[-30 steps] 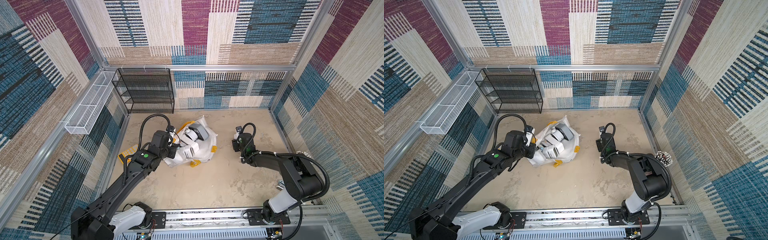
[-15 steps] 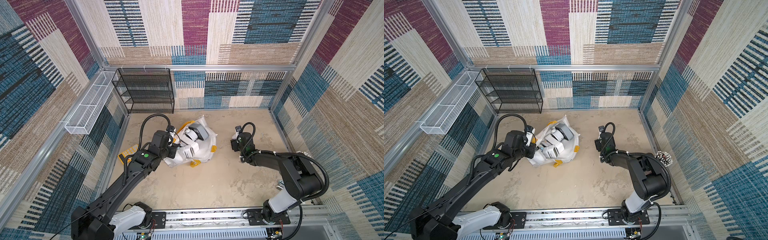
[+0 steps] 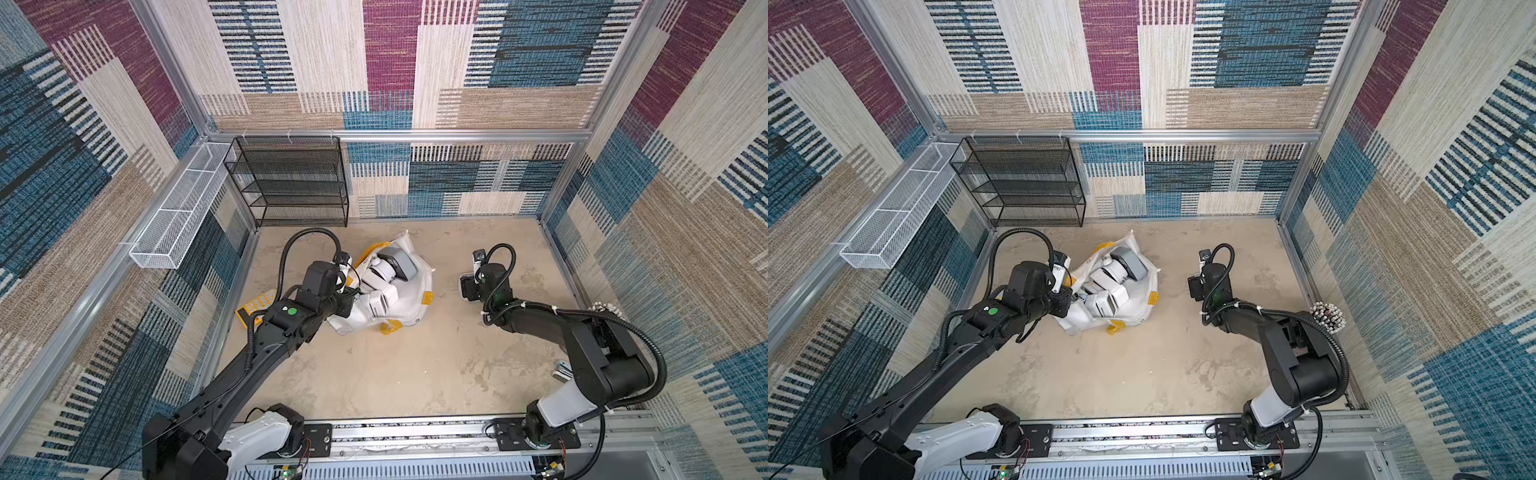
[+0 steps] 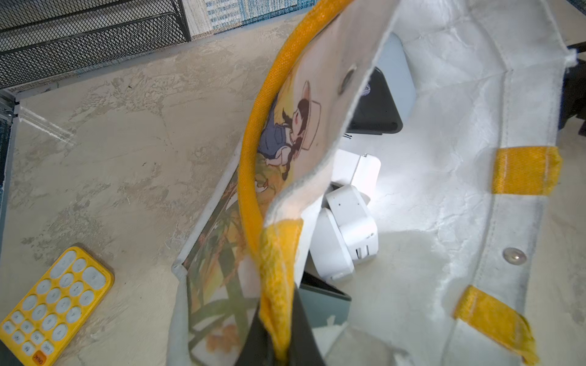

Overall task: Take the alarm clock out of the canvas bag
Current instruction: Place the alarm at the center of the board, then pick up the alarm from the canvas bag.

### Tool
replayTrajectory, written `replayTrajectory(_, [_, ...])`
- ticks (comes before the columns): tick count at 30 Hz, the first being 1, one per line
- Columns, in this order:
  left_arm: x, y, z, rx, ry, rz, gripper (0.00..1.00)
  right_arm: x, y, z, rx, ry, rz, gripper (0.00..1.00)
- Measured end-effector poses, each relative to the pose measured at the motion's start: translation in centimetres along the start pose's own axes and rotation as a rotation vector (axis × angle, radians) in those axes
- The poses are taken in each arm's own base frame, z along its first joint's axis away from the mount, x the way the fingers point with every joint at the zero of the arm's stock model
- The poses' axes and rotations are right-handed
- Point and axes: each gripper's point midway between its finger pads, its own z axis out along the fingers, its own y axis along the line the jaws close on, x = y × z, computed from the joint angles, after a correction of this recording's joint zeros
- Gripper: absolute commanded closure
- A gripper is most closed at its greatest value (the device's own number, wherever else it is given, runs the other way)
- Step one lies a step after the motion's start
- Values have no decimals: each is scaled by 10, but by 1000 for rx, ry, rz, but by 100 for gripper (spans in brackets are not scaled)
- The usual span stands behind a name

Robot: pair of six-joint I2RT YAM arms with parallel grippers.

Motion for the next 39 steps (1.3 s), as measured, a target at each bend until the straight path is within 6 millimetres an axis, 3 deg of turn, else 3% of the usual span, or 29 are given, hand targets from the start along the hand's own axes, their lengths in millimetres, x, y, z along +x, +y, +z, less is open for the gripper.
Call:
replayTrajectory(11, [0, 0, 0, 0, -1, 0, 100, -20, 12, -29, -117, -23, 164, 17])
replayTrajectory(17, [1, 0, 0, -3, -4, -1, 100, -20, 27, -63, -251, -63, 320, 20])
replayTrajectory(20, [0, 0, 1, -3, -6, 0, 100, -31, 39, -82, -330, -110, 388, 22])
replayTrajectory(28, [0, 2, 1, -20, -10, 2, 100, -57, 102, -134, -579, -193, 434, 24])
replayTrajectory(39, [-5, -1, 2, -15, -13, 10, 100, -65, 179, -162, -767, -150, 441, 26])
